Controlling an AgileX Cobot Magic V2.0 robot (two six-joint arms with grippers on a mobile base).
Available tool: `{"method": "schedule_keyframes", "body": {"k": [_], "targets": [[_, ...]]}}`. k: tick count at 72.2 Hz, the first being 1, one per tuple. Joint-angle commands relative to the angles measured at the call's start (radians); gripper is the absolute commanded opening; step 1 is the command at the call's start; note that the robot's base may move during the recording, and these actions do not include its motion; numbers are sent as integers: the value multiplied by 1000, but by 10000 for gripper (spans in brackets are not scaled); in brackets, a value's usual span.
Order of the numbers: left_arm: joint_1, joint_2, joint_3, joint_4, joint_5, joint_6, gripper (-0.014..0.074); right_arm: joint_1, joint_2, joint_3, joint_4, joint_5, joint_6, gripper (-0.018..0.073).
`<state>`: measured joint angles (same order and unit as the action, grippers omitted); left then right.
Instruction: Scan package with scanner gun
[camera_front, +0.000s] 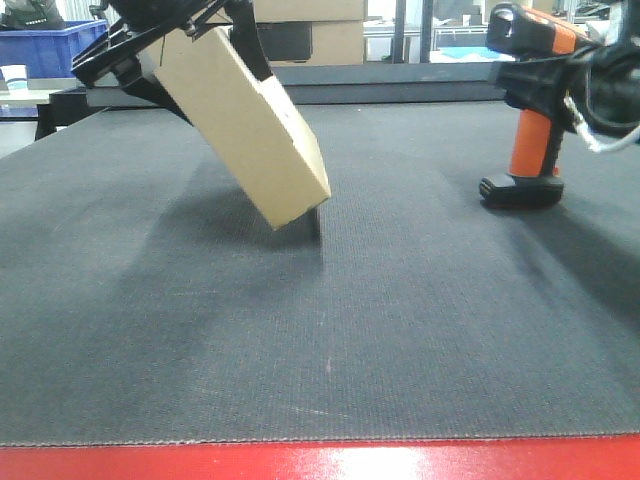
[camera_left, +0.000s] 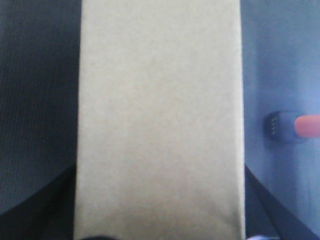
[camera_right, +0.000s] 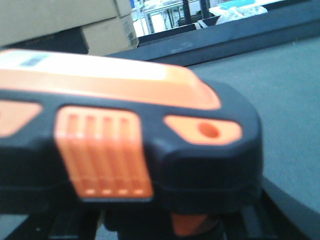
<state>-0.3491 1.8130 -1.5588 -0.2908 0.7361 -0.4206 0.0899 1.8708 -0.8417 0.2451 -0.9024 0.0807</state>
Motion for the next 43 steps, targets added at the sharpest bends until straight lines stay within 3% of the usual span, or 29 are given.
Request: {"method": "schedule_keyframes", "body": {"k": [1, 14, 24, 43], "targets": [[-6, -10, -2, -22, -28, -2, -111, 0, -64, -6, -15, -52, -118, -160], [-6, -10, -2, -22, -28, -2, -111, 0, -136, -6, 39, -7, -444, -160], [-6, -10, -2, -22, -26, -2, -111, 0, -148, -6, 109, 4, -622, -160], [-6, -10, -2, -22, -20, -2, -111, 0, -148, -6, 111, 8, -631, -162]]}}
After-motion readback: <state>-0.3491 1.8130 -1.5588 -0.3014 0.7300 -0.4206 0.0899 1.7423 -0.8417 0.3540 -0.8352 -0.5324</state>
